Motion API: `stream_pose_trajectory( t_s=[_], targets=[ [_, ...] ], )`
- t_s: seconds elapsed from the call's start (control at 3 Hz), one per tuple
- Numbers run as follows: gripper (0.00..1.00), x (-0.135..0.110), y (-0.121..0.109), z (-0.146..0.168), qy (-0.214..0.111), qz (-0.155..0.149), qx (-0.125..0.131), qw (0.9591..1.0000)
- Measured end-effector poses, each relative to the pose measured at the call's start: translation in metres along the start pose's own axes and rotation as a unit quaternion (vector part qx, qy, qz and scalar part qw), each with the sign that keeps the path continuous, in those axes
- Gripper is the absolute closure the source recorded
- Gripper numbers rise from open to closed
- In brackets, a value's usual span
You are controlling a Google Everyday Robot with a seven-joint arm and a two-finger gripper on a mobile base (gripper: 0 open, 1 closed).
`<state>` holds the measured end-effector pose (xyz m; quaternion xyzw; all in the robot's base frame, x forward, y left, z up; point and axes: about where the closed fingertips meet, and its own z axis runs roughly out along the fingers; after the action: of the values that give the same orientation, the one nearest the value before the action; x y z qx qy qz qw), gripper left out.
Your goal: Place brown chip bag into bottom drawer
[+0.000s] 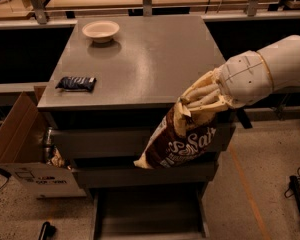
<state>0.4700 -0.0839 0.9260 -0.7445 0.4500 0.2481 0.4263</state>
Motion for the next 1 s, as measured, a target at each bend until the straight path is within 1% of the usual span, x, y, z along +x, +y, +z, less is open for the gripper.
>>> stream_pose_trajectory(
  t_s=[0.33, 0.67, 1.0],
  targets=[
    [1.00, 0.037, 0.017, 0.016, -0.058, 0.029, 0.052, 0.9965],
    [1.00, 0.107, 0.066, 0.049, -0.104, 0.067, 0.127, 0.9842],
    [1.00, 0.167, 0.114, 0.071, -0.097, 0.073, 0.161, 0.9794]
  ],
)
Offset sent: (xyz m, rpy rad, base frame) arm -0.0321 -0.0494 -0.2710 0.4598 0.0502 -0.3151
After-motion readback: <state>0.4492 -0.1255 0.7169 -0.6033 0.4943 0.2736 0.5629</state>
